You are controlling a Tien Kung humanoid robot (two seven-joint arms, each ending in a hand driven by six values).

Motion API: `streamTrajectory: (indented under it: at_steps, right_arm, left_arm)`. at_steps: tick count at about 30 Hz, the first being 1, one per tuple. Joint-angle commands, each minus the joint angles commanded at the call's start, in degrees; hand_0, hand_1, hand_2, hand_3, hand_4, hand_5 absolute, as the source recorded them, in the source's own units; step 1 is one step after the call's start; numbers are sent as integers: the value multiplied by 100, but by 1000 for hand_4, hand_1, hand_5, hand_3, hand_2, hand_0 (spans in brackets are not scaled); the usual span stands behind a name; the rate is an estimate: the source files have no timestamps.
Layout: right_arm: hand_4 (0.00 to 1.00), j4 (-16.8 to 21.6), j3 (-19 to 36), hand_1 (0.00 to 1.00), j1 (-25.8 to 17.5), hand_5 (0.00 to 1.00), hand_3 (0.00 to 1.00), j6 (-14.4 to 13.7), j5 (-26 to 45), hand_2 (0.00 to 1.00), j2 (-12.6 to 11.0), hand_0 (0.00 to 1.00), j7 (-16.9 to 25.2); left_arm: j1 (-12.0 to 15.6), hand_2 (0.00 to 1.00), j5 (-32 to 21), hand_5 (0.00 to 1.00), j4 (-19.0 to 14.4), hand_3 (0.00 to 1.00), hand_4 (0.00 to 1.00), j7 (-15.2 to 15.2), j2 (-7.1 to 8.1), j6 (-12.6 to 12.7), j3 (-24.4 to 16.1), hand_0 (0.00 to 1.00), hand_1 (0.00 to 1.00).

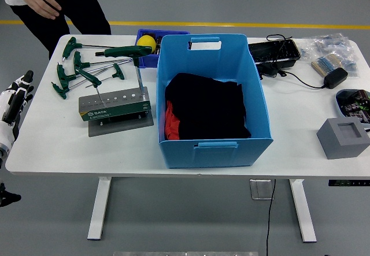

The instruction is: Lift tool from toolbox,place it in box,lift tool from toolbox,place it in box

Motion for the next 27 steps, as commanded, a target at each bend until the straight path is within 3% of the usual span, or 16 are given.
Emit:
streamTrajectory:
  at_steps: [27]
  right_arm:
    - [800,8,31,664,-28,678,567,-17,-53,718,12,682,-11]
  left_arm:
    - [16,998,44,998,-8,947,947,-34,22,-16,31,948,978]
